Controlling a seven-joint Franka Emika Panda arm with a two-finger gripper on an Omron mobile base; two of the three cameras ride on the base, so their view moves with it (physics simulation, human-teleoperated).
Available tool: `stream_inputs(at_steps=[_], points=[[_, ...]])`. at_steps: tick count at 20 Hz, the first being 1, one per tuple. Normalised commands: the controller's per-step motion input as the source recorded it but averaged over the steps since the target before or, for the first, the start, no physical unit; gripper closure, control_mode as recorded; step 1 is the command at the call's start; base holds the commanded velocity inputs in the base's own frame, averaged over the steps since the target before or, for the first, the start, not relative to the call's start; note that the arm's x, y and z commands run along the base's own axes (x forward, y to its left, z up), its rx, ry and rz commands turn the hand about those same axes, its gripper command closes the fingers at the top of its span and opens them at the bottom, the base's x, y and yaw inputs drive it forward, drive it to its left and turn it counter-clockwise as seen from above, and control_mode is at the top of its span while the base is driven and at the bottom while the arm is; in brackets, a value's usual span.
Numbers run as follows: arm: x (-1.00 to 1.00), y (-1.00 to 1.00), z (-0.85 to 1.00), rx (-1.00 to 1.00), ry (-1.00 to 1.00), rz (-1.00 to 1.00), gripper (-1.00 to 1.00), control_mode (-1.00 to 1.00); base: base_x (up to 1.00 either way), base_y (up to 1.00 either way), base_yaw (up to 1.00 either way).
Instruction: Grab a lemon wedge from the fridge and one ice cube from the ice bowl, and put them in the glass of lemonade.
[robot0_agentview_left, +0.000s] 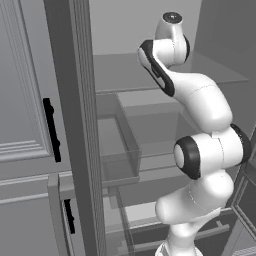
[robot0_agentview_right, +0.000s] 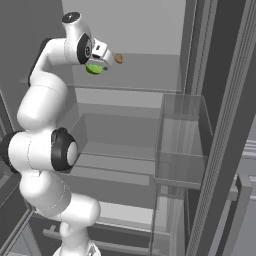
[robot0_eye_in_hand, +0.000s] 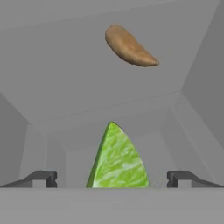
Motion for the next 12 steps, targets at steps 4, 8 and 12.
stream_inputs(at_steps=[4,8,12], points=[[0.13,-0.01,-0.21,0.0,0.0,-0.02,-1.0,-1.0,0.0,0.0,0.0],[0.07,-0.01,-0.33,0.0,0.0,0.0,-1.0,-1.0,0.0,0.0,0.0],[0.0,-0.01,-0.12,0.0,0.01,0.0,-1.0,-1.0,0.0,0.0,0.0]])
